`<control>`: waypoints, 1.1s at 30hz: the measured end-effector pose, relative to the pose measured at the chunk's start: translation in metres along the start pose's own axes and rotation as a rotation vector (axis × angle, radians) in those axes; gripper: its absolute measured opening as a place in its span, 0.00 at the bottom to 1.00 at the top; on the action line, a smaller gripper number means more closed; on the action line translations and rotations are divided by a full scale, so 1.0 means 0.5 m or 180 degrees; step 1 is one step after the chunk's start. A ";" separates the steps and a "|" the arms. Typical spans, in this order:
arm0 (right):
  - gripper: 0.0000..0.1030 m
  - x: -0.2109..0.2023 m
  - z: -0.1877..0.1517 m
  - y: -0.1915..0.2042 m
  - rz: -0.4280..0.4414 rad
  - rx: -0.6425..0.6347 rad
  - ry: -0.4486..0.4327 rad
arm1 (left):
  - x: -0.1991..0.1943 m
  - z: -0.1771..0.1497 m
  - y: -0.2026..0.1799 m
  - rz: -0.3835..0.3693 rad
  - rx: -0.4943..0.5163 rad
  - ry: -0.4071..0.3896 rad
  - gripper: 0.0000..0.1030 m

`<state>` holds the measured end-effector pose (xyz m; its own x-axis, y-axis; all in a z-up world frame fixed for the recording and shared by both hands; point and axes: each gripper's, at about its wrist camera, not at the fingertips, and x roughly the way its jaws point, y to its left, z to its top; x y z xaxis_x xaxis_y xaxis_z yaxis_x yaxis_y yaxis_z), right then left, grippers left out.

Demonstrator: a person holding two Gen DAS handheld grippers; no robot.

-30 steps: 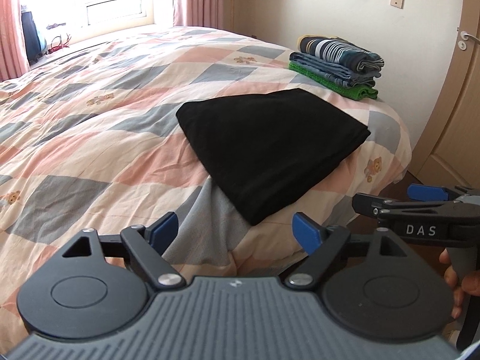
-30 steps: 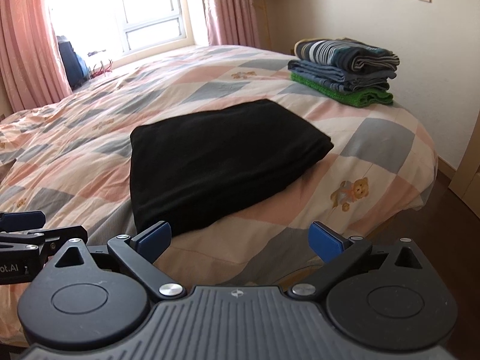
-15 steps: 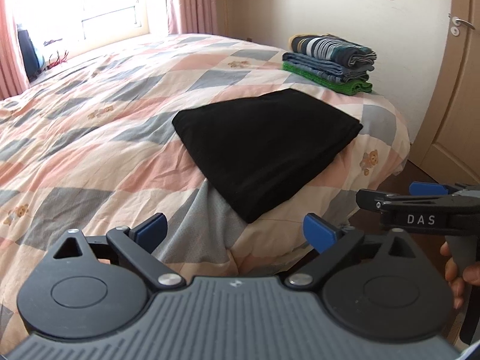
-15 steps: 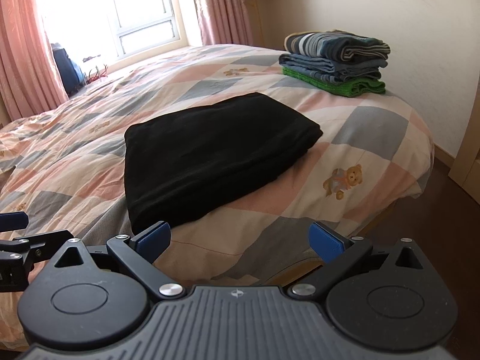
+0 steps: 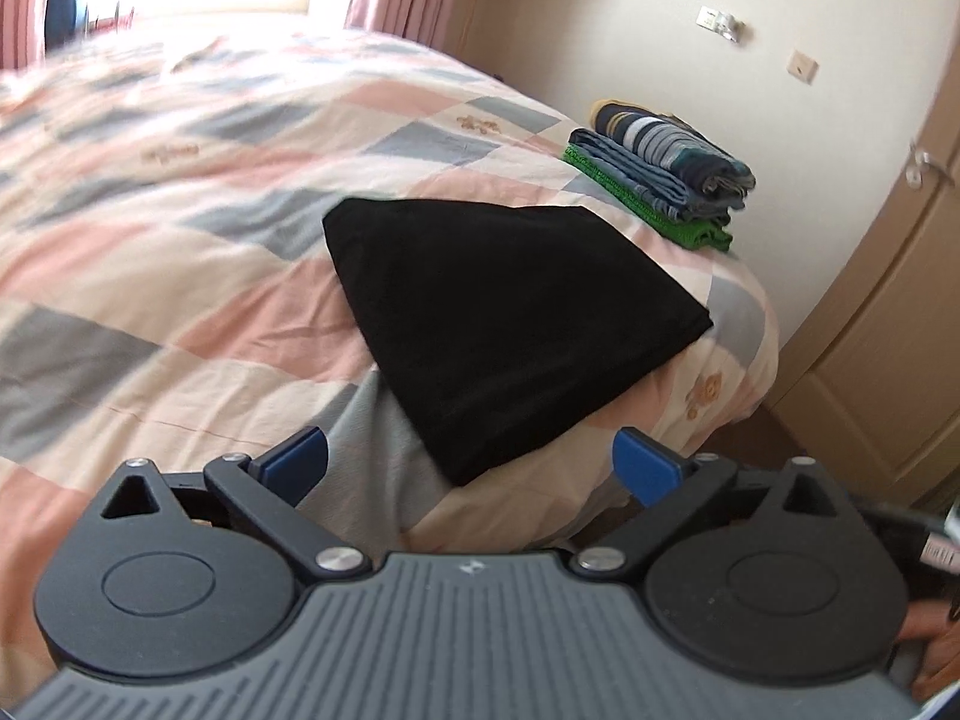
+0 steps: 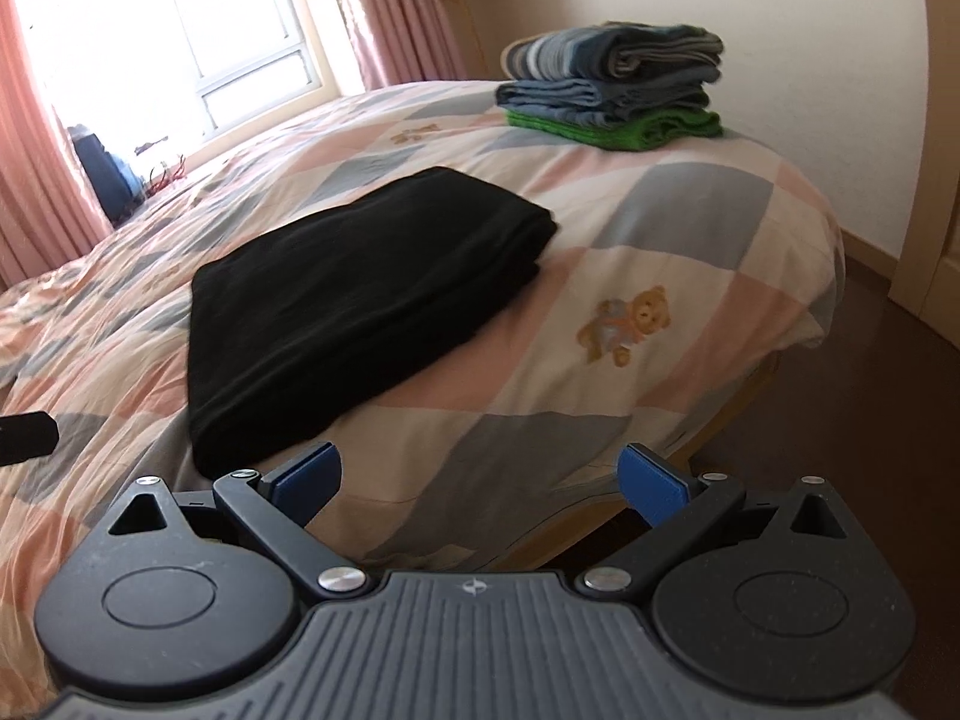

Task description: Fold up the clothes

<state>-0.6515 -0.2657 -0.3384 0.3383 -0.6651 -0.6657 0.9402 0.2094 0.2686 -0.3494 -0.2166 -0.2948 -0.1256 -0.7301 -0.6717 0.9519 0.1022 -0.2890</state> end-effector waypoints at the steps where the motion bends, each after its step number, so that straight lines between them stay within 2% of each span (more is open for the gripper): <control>1: 0.98 0.006 0.003 -0.014 0.0022 0.0046 0.0002 | 0.019 0.008 0.008 -0.0045 -0.0087 0.0044 0.97; 6: 0.98 0.054 0.018 -0.097 0.0185 0.0395 0.0123 | 0.106 0.050 0.055 -0.0178 -0.0554 0.0176 0.96; 10: 0.98 0.093 0.052 -0.169 0.0576 0.0773 0.0194 | 0.163 0.084 0.088 -0.0236 -0.0754 0.0210 0.96; 14: 0.98 0.126 0.117 -0.229 0.0961 0.1075 0.0101 | 0.217 0.110 0.124 -0.0332 -0.0995 0.0270 0.96; 17: 0.98 0.152 0.174 -0.256 0.1145 0.1125 0.0043 | 0.253 0.120 0.152 -0.0441 -0.1205 0.0302 0.96; 22: 0.98 0.189 0.234 -0.268 0.1174 0.0994 0.0039 | 0.286 0.120 0.198 -0.0491 -0.1413 0.0371 0.95; 27: 0.98 0.219 0.253 -0.267 0.1211 0.0933 0.0108 | 0.295 0.110 0.228 -0.0700 -0.1544 0.0410 0.92; 33: 0.97 0.252 0.283 -0.262 0.1366 0.0837 0.0128 | 0.315 0.112 0.226 -0.0995 -0.1549 0.0427 0.87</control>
<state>-0.7375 -0.4786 -0.3589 0.6984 -0.5293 -0.4817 0.6760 0.2668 0.6869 -0.2459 -0.3578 -0.3950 -0.4437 -0.6869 -0.5756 0.6303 0.2174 -0.7453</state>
